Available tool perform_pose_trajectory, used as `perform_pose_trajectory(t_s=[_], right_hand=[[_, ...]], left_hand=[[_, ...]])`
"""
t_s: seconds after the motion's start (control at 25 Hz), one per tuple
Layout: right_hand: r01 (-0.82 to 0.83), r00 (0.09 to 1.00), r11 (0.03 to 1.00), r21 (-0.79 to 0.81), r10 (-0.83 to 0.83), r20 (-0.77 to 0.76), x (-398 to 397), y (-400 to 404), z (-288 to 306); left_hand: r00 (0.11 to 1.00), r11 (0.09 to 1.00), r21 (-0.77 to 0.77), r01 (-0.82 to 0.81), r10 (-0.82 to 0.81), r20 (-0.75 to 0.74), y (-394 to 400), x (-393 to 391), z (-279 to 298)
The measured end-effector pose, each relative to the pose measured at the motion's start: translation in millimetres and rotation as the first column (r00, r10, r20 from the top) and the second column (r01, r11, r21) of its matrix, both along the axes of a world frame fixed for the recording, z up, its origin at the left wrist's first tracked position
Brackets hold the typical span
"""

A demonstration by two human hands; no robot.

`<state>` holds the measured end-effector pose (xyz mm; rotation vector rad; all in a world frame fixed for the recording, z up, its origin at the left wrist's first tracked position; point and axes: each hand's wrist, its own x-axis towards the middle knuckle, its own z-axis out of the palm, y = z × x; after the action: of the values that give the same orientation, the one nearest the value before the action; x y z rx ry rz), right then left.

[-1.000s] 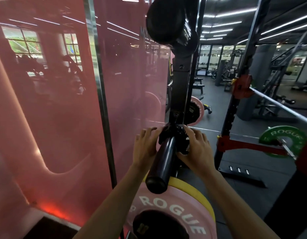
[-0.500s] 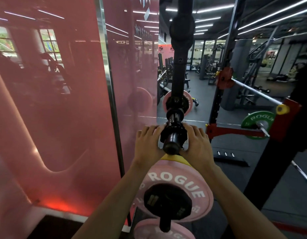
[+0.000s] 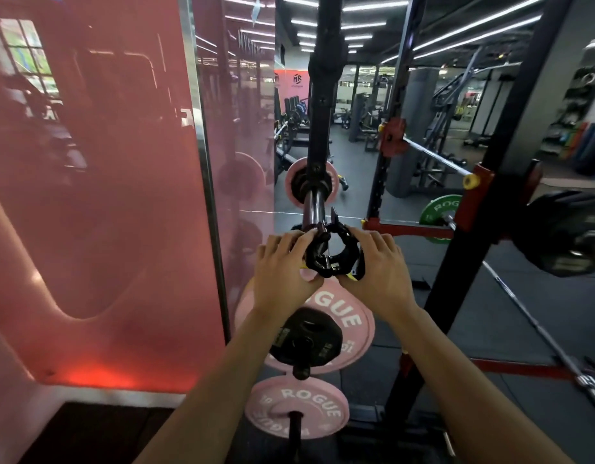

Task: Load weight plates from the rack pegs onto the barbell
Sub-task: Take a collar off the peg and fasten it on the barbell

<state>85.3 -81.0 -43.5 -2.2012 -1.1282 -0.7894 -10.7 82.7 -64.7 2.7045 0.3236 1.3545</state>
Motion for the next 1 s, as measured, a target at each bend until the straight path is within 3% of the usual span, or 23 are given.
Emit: perform_pose_trajectory(t_s=[0.36,0.52,0.76,1.0], right_hand=[[0.104,0.994,0.993,0.052,-0.105,0.015,10.8,-87.3,0.4],[0.218,0.976,0.974,0.064,-0.217,-0.017,38.8,-173.4,-0.2],[0.393,0.92,0.917,0.075,-0.392,-0.024,78.6,-318.1,-14.0],[0.561,0.826,0.816,0.135,-0.562,-0.034,60.0,-410.0,-19.4]], left_hand=[[0.993,0.993,0.03,0.112,-0.113,0.021,-79.3,31.6,6.2],[0.977,0.975,0.056,0.214,-0.215,0.016,-153.6,86.3,4.6],[0.917,0.915,0.062,0.397,-0.399,0.013,-295.7,157.0,-4.4],[0.794,0.794,0.019,0.607,-0.607,0.011,-390.1,176.4,-10.2]])
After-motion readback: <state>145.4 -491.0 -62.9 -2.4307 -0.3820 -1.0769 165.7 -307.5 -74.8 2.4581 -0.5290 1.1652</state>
